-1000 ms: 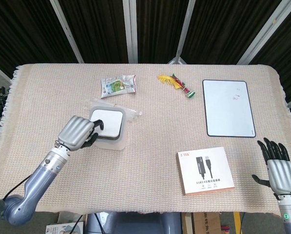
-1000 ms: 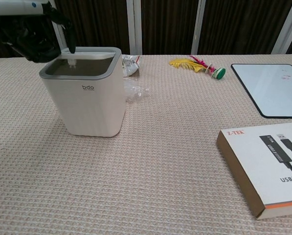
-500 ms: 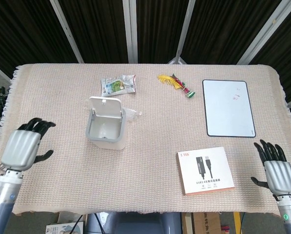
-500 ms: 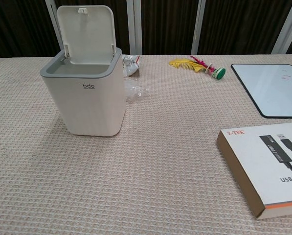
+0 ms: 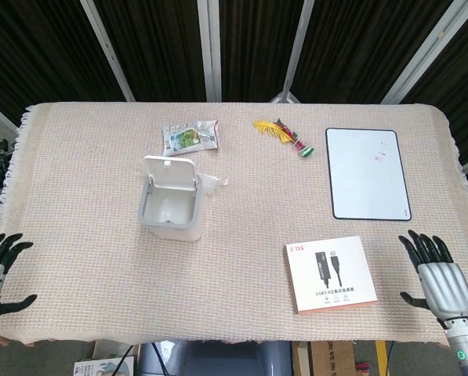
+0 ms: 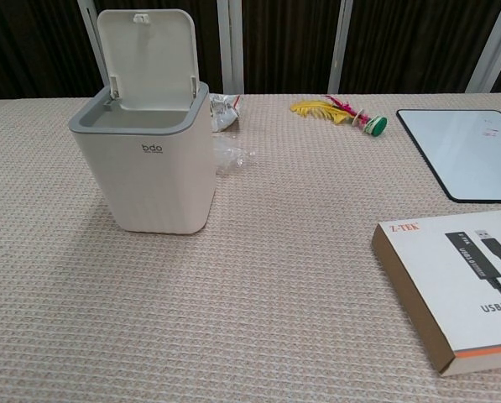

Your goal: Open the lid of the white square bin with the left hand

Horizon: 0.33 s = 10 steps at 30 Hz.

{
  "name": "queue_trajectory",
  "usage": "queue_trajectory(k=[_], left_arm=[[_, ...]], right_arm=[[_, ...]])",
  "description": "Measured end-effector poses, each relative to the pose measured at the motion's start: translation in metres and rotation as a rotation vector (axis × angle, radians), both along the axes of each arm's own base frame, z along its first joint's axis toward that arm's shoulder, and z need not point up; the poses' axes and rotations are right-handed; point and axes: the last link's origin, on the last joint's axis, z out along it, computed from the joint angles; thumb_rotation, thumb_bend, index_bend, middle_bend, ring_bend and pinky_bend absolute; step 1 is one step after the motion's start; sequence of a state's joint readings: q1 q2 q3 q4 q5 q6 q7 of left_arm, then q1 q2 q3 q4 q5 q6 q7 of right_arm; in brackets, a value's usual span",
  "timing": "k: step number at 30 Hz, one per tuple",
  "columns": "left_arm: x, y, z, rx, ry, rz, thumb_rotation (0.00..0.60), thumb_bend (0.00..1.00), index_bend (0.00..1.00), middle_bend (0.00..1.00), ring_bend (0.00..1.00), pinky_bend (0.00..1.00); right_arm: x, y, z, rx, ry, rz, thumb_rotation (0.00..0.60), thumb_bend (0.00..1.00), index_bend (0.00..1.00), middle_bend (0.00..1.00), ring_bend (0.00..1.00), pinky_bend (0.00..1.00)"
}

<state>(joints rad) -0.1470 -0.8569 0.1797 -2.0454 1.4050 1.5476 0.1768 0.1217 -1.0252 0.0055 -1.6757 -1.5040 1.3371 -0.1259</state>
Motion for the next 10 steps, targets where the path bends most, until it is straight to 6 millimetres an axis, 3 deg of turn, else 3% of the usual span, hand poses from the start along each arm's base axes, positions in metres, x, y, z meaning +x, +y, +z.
queue_trajectory(k=[10], left_arm=[[-0.008,-0.015,0.019,0.06,0.01,-0.021,0.6,0.12,0.2,0.07,0.0,0.13]], right_arm=[[0.006,-0.003,0.009,-0.082,-0.055,0.07,0.6,0.13,0.09,0.01,0.0,0.0]])
